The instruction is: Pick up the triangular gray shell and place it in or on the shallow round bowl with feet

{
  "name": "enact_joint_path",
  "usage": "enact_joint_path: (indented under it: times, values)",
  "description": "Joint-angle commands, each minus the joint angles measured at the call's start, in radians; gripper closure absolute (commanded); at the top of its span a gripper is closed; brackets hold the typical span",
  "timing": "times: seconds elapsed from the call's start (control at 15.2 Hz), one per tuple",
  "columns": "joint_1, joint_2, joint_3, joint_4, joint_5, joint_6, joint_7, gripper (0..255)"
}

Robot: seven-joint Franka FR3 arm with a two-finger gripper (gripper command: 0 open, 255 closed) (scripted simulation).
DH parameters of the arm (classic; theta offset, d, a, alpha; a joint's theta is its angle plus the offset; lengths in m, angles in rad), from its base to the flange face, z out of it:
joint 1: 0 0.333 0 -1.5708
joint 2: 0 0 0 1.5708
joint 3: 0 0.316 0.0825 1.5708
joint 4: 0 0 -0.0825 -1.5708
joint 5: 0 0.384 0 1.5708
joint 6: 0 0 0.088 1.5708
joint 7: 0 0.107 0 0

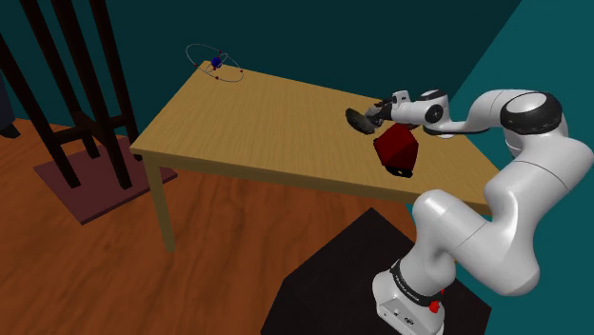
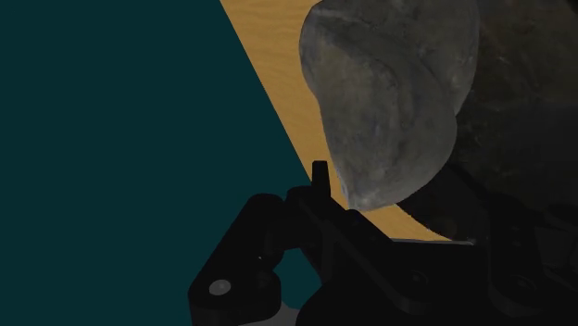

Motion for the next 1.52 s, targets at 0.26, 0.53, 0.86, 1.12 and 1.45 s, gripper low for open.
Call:
enact_joint_path:
  times: [0.26, 0.53, 0.86, 1.12, 1.45]
  values:
    - [-0.020, -0.085, 0.020, -0.017, 0.000, -0.052, -0.080, 255]
    - [-0.025, -0.101, 0.024, -0.020, 0.000, -0.061, -0.095, 255]
    - [-0.025, -0.102, 0.024, -0.021, 0.004, -0.061, -0.101, 255]
    - [-0.010, -0.108, 0.012, 0.000, 0.007, -0.053, -0.103, 0]
    - [-0.168, -0.044, 0.116, -0.154, 0.000, -0.071, -0.101, 0]
